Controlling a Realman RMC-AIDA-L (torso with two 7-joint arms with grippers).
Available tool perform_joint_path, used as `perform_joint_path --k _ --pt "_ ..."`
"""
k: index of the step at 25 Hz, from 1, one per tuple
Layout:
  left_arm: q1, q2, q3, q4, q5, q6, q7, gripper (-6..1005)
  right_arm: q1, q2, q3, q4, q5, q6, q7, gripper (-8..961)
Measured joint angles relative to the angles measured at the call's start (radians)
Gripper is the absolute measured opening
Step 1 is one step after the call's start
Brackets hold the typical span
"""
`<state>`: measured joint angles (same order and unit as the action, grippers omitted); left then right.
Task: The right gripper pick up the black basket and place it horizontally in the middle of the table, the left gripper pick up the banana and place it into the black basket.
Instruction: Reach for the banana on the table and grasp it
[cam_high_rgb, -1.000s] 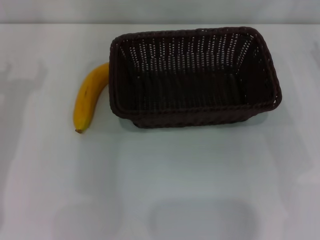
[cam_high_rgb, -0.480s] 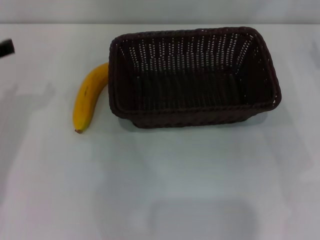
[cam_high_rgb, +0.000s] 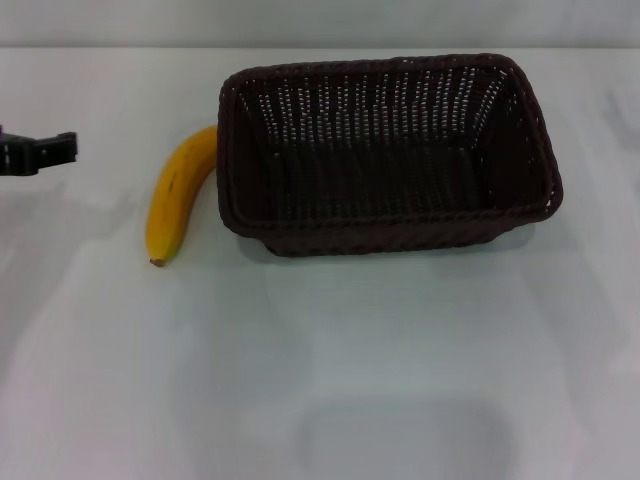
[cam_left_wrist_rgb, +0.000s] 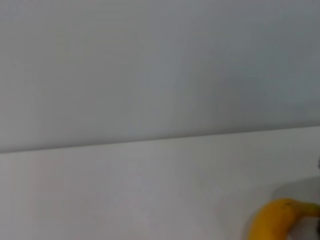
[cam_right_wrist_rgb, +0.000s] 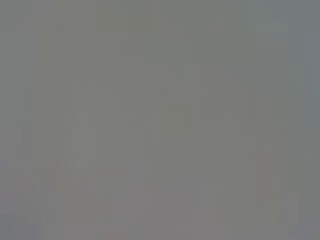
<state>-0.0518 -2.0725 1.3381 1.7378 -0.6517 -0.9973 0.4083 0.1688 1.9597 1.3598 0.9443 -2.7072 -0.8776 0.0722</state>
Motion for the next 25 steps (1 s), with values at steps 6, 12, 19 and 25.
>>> perform_joint_path --k 6,12,19,25 --pt "-0.031 -0.001 -0.051 -0.089 -0.163 0.002 0.189 750 -0.031 0.0 -0.008 0.023 -0.003 -0.008 0.0 831" --pt "-0.046 -0.004 -0.049 -0.131 -0.179 0.026 0.229 749 -0.043 0.003 -0.008 0.043 -0.026 -0.005 0.0 830" --pt "-0.077 -0.003 -0.047 -0.23 -0.184 0.076 0.232 747 -0.05 0.002 -0.013 0.061 -0.038 -0.002 0.0 830" --pt "-0.122 -0.002 -0.048 -0.318 -0.177 0.09 0.251 745 -0.053 0.002 -0.019 0.071 -0.05 -0.001 0.0 830"
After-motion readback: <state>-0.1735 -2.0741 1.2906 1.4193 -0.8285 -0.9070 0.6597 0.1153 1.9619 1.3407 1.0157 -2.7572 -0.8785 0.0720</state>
